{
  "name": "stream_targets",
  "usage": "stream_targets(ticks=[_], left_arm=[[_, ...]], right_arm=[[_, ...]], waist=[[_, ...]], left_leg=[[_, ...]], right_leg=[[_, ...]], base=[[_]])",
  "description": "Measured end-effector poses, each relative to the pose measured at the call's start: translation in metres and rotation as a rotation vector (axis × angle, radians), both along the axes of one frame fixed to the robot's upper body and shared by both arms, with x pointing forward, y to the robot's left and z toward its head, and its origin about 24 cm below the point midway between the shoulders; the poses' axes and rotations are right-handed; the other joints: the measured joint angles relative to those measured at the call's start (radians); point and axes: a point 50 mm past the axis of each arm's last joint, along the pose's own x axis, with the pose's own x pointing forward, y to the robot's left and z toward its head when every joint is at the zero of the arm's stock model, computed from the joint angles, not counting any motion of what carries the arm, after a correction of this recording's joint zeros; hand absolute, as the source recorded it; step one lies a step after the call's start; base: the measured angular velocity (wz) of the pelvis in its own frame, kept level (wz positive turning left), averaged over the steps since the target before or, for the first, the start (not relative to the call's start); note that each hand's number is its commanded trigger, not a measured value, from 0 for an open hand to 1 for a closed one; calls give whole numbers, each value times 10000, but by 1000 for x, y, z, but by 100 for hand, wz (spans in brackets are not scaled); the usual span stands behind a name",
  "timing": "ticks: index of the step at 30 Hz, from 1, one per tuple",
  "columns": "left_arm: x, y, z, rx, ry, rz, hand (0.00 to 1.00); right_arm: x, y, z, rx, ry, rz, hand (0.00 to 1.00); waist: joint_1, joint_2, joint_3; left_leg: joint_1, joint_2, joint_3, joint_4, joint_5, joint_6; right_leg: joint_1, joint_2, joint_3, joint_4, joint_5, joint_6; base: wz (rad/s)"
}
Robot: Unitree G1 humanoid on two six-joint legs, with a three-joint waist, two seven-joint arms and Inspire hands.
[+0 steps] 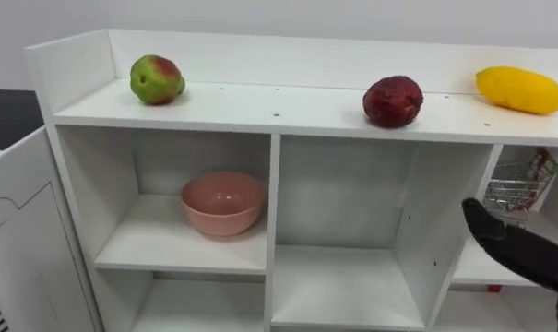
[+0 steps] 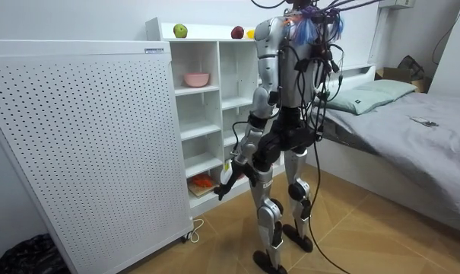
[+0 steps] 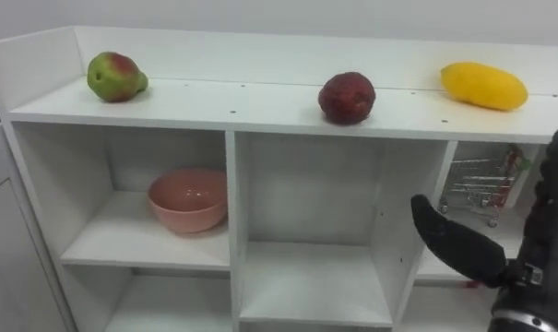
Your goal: Arrange fruit in the closet
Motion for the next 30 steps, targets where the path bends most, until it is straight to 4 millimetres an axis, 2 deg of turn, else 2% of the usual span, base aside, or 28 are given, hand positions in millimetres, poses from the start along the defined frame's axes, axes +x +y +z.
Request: stream_targets(ticks=[3,5,11,15,17,21,26,30], left_arm=[[9,0,1,-103,-114,-103,0],[12,1,1,-87,-210,-121,0],[12,4,2,-10,-210,-93,0],[13,6,3,39,-192,-191,0],[12,7,2,25,-173,-171,0],[11,7,2,28,-84,-170,0],[7,8,1,75,152,-124,0],[9,9,2,109,110,-143,0]], right_arm=[[6,3,14,-237,-524,234,0],[10,5,22,-307,-779,475,0],[21,13,49,-406,-1758,888,0],[22,13,56,-526,-1964,970,0],[22,13,56,-564,-1970,972,0],[24,15,58,-693,-1969,1202,0],[29,20,75,-614,-2514,1735,0],[32,23,74,-655,-2326,2189,0]], waist=[[87,-86,37],[128,-176,11],[147,-237,-16],[153,-279,-12],[312,-288,7],[396,-279,25],[425,-272,37],[544,-298,26]], left_leg=[[-139,28,-16,40,1,-1],[-168,35,-51,53,1,-1],[-144,33,-164,55,0,-1],[-140,31,-274,58,1,-1],[-138,31,-277,79,2,1],[-218,30,-315,108,10,15],[-298,13,-420,179,10,15],[-291,13,-545,180,11,14]], right_leg=[[-37,-1,-175,-5,9,-15],[-46,-7,-260,-3,11,-19],[33,-44,-571,2,20,-23],[91,-55,-739,5,26,-30],[99,-60,-779,13,29,-36],[25,-75,-840,38,31,-39],[-8,-86,-896,-3,37,-46],[45,-84,-958,17,38,-46]], base=[[5],[6],[4],[11],[0],[2],[3],[4]])
